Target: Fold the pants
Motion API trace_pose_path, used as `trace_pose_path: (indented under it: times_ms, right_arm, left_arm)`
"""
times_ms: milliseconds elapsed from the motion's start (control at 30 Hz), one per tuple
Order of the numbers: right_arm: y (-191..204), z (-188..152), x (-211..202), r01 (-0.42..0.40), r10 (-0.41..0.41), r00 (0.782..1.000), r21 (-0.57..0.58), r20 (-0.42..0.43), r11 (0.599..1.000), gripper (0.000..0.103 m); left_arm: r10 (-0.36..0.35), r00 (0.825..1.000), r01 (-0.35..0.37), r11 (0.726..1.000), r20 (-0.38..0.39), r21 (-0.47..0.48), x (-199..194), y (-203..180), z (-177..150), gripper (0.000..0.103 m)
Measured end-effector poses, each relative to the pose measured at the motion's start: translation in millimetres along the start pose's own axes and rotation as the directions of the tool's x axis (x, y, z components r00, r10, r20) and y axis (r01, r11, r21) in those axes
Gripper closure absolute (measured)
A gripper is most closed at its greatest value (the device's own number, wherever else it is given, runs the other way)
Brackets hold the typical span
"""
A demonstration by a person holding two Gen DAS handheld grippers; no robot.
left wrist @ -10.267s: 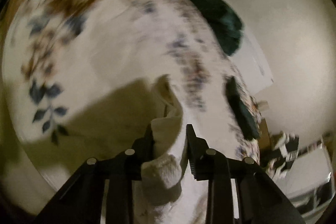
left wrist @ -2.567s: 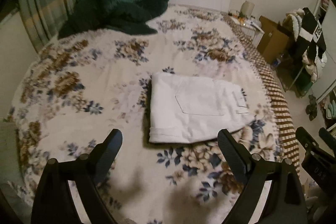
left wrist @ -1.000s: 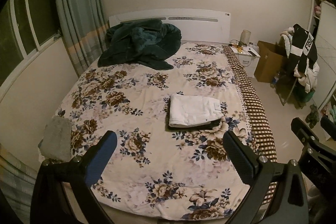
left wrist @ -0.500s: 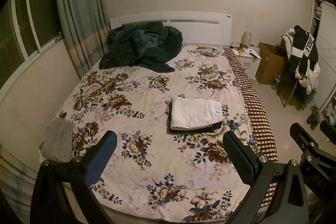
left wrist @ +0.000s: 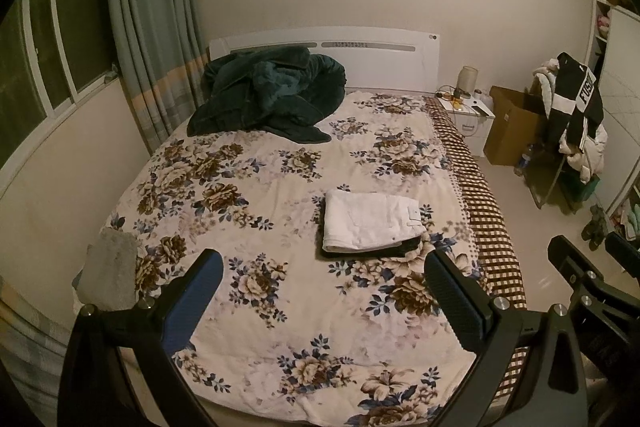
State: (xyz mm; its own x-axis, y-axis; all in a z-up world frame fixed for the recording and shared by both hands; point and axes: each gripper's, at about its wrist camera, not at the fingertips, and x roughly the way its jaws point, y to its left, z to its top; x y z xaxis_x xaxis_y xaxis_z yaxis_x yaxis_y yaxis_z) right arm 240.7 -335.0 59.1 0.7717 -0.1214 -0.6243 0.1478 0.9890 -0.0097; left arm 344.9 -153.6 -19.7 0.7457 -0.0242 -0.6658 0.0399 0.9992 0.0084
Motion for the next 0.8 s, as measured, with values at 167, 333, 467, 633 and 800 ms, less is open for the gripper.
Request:
trace_pose_path:
  times_ms: [167,333,467,633,800]
  right_arm:
    - [0.5,-0.3,0.1,0.000,0.000,1.000,0.001,-0.001,1.000,0.008]
    - [1.8,0.8,0.1,0.000,0.000,1.000,0.000,-0.001,1.000,0.008]
    - [1.7,0.3,0.5,-0.003,0.003,1.000,0.001,-0.005,1.000,0.008]
    - [3.5,6.4,0.4,-0.015,0.015,1.000,-0.002,-0.006,1.000,0.008]
    - [3.2,8.1,0.2,-0.027,0.026,1.000,-0.005,-0.008,1.000,0.008]
  left_arm:
    - [-0.003,1.000,0.003,1.000,-0.005,0.000,1.1,-0.6,-2.1,0.000]
    - [0.000,1.000,0.000,1.000,-0.004,-0.003,0.6,-1.7,-4.7,0.000]
    - [0.006,1.000,-0.006,1.000,-0.002,-0.003,0.2,-2.1,-5.5,0.000]
    - [0.008,1.000,-0.008,1.000,0.001,-0.005,-0.4,-2.0,-5.4,0.000]
    - [0.010,1.000,-0.010,1.000,0.001,-0.004,-0.7,-1.2,-4.6,0.000]
